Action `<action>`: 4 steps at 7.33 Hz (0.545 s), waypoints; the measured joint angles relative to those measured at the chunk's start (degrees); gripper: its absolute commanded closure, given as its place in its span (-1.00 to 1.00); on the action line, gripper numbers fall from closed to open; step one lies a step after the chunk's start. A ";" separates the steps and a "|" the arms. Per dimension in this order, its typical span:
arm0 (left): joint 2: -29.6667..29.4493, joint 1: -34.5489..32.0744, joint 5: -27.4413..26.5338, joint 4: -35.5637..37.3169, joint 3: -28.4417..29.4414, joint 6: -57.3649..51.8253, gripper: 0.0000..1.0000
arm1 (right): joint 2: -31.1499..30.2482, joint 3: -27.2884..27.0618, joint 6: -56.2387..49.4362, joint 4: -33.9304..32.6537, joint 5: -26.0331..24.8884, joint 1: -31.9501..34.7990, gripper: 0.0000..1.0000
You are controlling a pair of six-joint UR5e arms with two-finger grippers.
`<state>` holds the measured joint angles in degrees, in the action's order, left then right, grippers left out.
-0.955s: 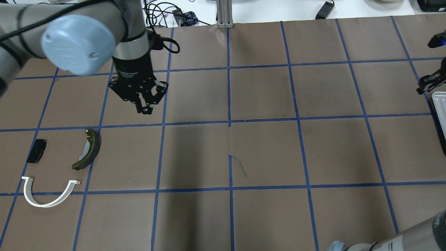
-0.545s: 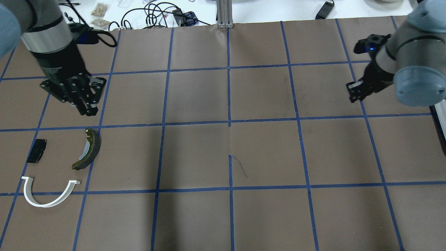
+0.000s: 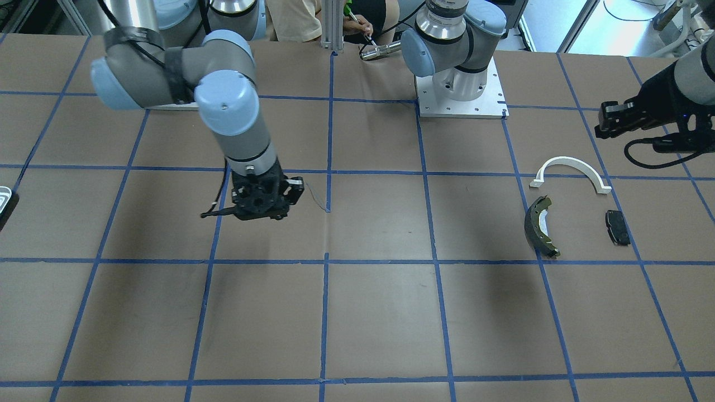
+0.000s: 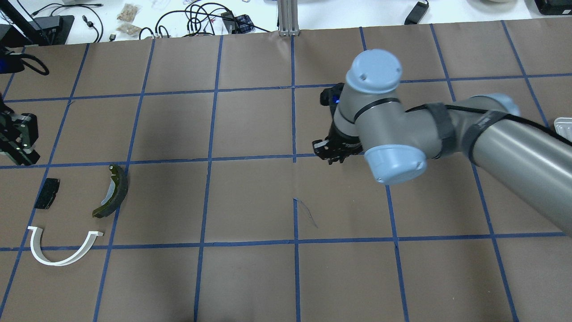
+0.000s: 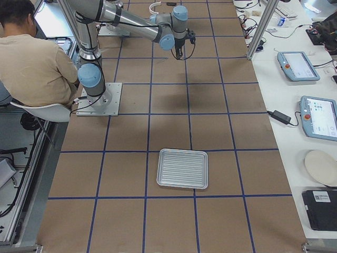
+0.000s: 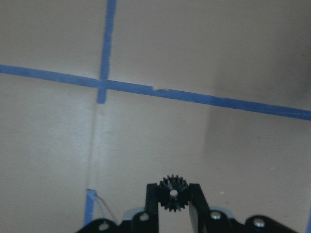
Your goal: Place bearing gear from tray to pile
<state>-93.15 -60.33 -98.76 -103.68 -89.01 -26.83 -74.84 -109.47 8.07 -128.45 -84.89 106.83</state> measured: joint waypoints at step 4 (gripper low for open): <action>-4.68 3.65 -0.25 24.96 -12.23 -9.21 1.00 | 10.21 0.19 12.78 -12.22 -0.08 12.63 -1.00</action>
<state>-97.84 -56.68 -99.00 -78.73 -101.24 -36.03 -64.62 -109.28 20.85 -140.68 -84.97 119.46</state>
